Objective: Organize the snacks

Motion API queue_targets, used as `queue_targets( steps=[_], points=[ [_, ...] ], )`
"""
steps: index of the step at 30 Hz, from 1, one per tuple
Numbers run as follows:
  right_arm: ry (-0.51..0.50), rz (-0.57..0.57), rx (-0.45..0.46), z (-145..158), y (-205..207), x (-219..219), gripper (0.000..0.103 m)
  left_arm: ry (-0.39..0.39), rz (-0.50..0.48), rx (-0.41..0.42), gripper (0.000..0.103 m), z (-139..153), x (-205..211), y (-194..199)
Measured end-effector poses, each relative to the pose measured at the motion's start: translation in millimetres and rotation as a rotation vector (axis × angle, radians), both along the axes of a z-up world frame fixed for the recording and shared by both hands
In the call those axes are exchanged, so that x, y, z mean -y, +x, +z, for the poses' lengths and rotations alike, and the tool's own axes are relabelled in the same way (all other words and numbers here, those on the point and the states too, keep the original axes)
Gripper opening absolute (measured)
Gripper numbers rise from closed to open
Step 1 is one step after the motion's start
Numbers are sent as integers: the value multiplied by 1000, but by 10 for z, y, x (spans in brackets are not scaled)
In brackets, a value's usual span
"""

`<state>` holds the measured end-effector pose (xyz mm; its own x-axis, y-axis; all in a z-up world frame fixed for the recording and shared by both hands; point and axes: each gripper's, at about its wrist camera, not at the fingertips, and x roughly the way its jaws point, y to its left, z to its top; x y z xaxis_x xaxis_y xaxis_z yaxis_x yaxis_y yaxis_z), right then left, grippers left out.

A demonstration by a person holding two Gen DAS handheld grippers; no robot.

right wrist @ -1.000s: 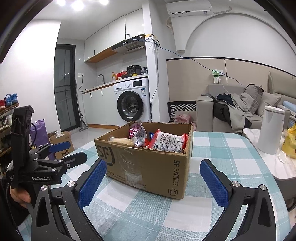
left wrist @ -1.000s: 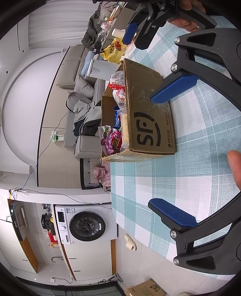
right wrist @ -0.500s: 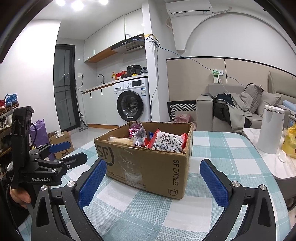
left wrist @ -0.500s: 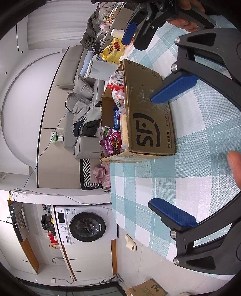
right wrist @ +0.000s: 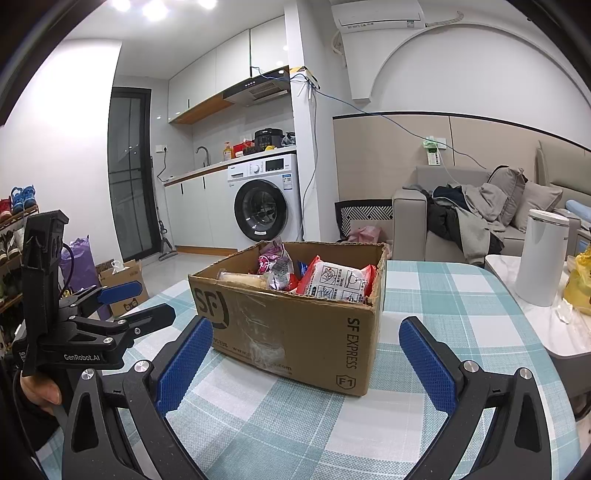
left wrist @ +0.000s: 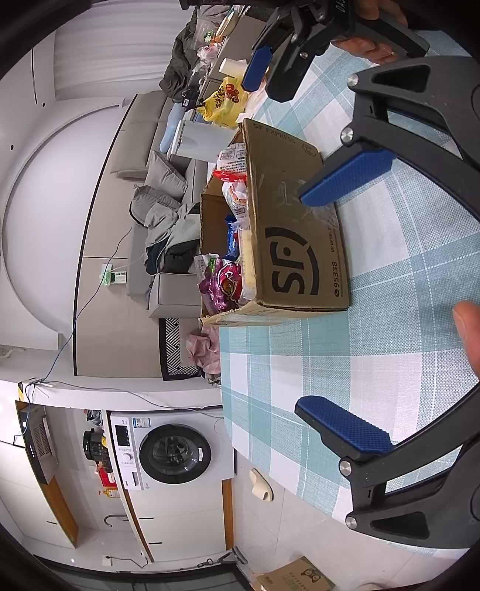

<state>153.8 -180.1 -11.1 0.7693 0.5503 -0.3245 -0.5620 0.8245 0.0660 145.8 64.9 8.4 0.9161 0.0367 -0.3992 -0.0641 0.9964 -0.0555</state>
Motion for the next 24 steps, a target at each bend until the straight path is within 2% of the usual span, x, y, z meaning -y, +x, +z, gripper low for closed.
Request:
queue_targets(
  steps=[24],
  points=[
    [0,0,-1,3,-1,-2,103,1,-2,-5,102,-13,-1,24]
  ],
)
